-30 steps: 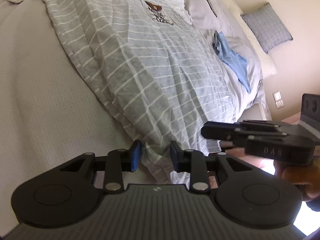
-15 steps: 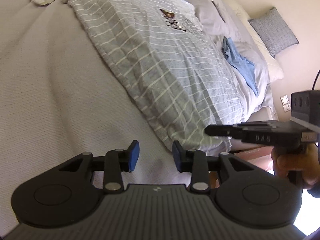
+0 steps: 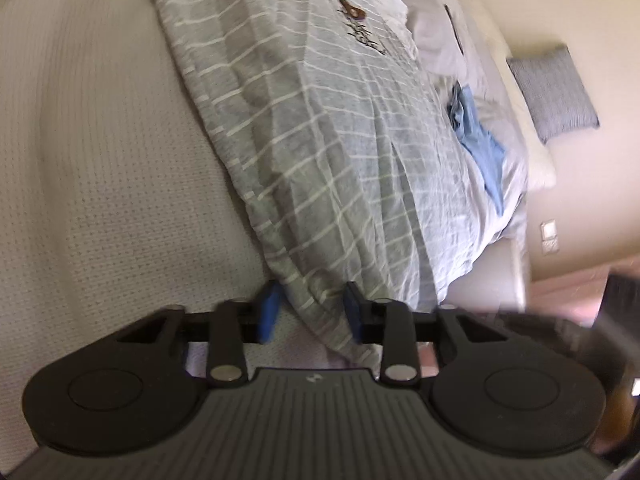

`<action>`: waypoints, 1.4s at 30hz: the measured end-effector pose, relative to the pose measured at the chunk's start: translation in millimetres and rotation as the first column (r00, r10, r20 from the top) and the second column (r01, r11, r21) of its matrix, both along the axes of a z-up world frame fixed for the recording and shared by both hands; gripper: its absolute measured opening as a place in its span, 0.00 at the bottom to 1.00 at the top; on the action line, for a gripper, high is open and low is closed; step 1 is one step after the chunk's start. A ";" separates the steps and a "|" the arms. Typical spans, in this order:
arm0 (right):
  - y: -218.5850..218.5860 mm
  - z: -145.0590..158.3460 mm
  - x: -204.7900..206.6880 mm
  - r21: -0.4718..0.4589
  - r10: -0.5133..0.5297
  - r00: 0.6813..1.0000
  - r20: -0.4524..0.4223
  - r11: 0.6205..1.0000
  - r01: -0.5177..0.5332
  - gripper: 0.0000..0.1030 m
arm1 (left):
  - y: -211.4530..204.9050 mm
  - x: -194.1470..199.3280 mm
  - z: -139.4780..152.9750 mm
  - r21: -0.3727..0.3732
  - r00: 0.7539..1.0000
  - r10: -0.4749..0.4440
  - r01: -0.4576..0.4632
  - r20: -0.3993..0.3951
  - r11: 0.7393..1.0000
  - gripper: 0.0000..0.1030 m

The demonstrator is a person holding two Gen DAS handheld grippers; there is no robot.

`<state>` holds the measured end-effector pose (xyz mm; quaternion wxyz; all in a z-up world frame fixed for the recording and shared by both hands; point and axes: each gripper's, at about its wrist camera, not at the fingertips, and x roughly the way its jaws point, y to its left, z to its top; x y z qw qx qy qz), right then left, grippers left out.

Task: Fold clothes

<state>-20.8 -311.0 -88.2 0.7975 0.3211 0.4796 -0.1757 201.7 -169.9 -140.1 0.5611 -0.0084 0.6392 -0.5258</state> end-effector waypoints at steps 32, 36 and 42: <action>92.9 -2.1 37.2 -0.052 0.244 0.970 -0.014 0.968 -0.244 0.35 | 79.5 14.7 46.4 0.070 0.997 0.034 -0.038 0.067 0.997 0.00; 84.3 -0.2 38.5 -0.069 0.239 0.971 -0.023 0.968 -0.240 0.36 | 95.1 36.8 43.6 0.096 0.994 0.078 -0.085 0.075 0.992 0.00; 100.7 0.1 46.7 -0.086 0.293 0.956 -0.015 0.952 -0.293 0.41 | 109.9 42.0 44.9 0.065 0.995 0.038 -0.044 0.093 0.997 0.12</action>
